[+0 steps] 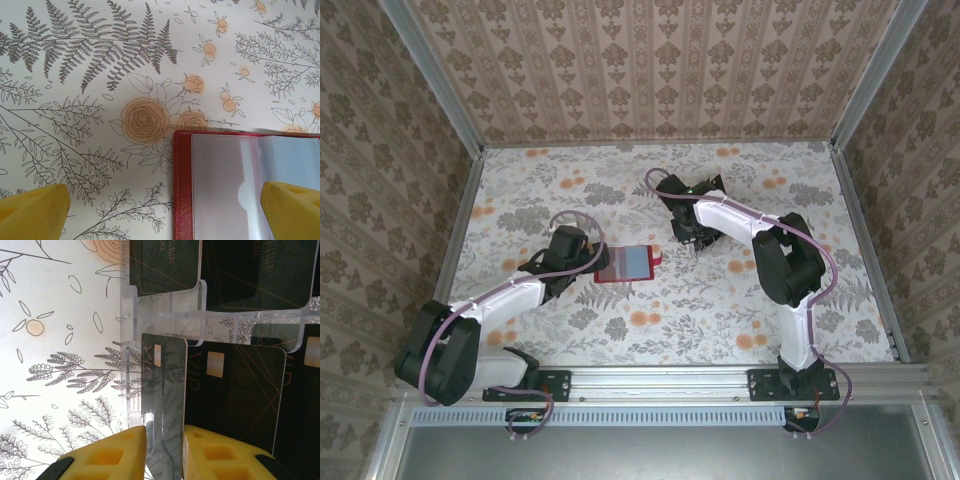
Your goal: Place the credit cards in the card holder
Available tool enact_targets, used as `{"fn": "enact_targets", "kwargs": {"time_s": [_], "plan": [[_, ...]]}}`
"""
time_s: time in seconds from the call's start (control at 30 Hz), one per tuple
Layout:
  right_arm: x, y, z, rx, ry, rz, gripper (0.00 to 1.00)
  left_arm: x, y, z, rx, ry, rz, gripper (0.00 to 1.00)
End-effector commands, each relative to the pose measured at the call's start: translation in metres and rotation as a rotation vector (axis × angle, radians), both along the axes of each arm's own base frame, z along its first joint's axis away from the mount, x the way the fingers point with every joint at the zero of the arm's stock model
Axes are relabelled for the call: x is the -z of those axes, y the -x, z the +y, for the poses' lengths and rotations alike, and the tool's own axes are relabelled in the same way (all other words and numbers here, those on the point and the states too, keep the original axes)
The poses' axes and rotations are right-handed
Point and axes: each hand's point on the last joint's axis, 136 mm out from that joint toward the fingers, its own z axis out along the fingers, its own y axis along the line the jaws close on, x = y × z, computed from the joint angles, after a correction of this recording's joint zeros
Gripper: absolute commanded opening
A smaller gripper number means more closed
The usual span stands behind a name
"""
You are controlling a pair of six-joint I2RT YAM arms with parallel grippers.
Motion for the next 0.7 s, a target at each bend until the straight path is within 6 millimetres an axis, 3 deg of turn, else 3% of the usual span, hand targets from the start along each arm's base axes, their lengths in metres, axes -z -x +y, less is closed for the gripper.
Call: {"fn": "enact_targets", "kwargs": {"time_s": [0.0,0.67], "plan": [[-0.0136,-0.0028,0.0019,0.012,-0.037,-0.031,0.26,-0.0002,0.0015,0.0057,-0.014,-0.017,0.007,1.0],[-0.0122,-0.0024,-0.0005,0.021,-0.066,-0.021,0.12,0.0016,0.0021,0.0041,-0.01,-0.016,0.009,1.0]]}}
